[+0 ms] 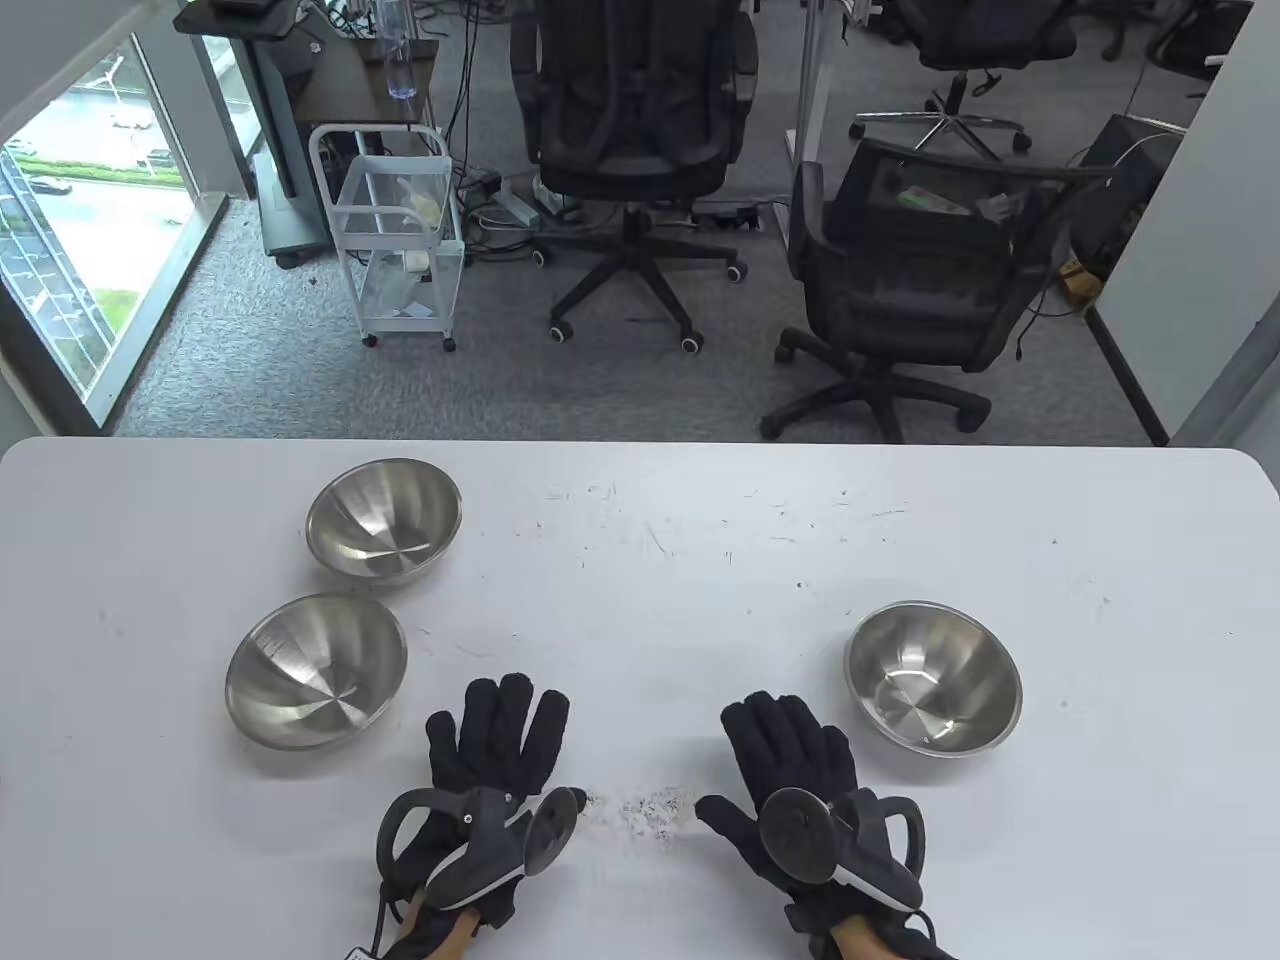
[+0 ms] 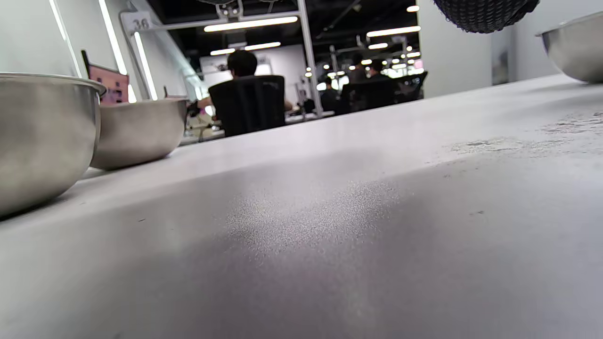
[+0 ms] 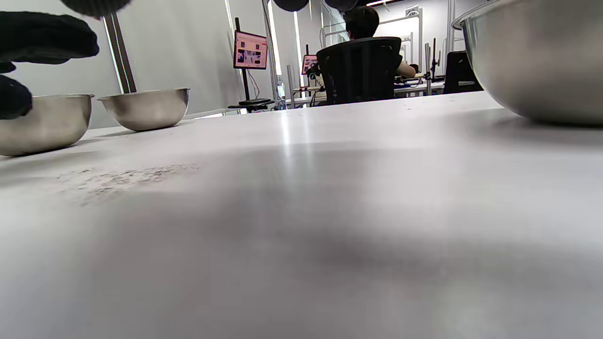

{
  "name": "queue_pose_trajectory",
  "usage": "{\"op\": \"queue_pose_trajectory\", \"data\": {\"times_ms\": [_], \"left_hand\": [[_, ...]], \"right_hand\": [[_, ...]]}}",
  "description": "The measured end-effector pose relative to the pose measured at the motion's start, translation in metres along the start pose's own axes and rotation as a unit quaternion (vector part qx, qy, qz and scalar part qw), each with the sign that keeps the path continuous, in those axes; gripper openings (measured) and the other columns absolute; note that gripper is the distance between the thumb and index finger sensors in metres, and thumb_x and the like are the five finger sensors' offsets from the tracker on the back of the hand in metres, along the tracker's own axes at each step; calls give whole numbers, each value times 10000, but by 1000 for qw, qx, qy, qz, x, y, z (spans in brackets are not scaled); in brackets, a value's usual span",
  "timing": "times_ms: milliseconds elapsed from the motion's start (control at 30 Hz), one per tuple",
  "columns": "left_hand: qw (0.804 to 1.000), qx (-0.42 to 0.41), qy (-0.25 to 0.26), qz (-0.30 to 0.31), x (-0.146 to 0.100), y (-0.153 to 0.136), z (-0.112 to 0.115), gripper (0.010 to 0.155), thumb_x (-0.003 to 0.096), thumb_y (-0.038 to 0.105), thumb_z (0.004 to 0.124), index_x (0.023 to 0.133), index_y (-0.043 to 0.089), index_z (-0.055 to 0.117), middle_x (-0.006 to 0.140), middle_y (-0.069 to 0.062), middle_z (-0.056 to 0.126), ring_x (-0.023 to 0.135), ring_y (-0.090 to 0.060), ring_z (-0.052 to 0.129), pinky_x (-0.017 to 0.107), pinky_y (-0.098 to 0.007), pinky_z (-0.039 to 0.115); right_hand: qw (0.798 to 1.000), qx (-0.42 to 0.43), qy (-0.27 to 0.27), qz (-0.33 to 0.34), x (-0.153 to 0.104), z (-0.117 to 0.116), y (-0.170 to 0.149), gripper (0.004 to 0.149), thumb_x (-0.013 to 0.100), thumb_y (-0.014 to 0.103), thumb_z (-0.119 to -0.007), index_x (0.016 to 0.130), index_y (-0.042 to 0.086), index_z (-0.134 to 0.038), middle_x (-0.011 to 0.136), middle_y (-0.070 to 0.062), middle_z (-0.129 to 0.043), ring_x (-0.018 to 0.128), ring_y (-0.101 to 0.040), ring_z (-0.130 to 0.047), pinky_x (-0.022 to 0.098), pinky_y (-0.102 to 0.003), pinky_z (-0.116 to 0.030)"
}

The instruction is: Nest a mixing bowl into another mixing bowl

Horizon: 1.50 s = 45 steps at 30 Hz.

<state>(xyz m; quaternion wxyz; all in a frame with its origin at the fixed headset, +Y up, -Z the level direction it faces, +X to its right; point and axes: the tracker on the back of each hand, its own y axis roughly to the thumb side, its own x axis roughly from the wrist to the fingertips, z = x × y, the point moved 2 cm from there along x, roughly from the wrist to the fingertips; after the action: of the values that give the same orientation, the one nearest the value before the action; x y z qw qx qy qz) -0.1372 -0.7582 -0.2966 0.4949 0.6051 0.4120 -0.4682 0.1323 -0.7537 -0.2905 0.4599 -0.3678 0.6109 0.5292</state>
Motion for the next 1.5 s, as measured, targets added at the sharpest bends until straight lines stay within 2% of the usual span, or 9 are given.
{"op": "queue_pose_trajectory", "data": {"times_ms": [333,667,833,1033,1500], "left_hand": [[1000,-6,0,-3,0,-3,0,932,482,670,617,1220,242,243,1284,-197,296,1156,-505,349,753,-750,431],[998,-13,49,-36,-1,-17,-10,867,483,657,634,1212,278,356,1265,-83,518,1157,-415,518,765,-704,495],[994,-16,83,-72,-4,-36,-16,800,489,625,658,1186,276,478,1201,-9,678,1116,-347,666,761,-674,543],[988,-10,108,-113,-6,-59,-20,751,486,610,677,1158,301,545,1155,21,753,1076,-310,745,758,-641,587],[968,-65,93,-224,-15,-141,-1,748,493,596,706,1161,296,548,1156,-2,767,1064,-328,771,746,-632,620]], "right_hand": [[1000,-1,1,0,0,0,0,844,450,671,-656,1155,274,-415,1242,-91,-487,1123,-432,-513,729,-682,-489],[1000,0,1,1,0,0,1,844,450,670,-657,1155,274,-418,1242,-89,-490,1123,-429,-513,729,-682,-489],[1000,0,0,2,-1,0,1,844,450,671,-656,1155,273,-419,1240,-89,-495,1122,-430,-515,729,-682,-490],[1000,0,0,6,-1,0,2,843,450,671,-656,1155,274,-420,1240,-92,-495,1122,-431,-516,729,-681,-490],[1000,-6,1,13,-1,0,5,837,449,670,-659,1153,273,-438,1237,-90,-508,1120,-429,-525,729,-679,-495]]}}
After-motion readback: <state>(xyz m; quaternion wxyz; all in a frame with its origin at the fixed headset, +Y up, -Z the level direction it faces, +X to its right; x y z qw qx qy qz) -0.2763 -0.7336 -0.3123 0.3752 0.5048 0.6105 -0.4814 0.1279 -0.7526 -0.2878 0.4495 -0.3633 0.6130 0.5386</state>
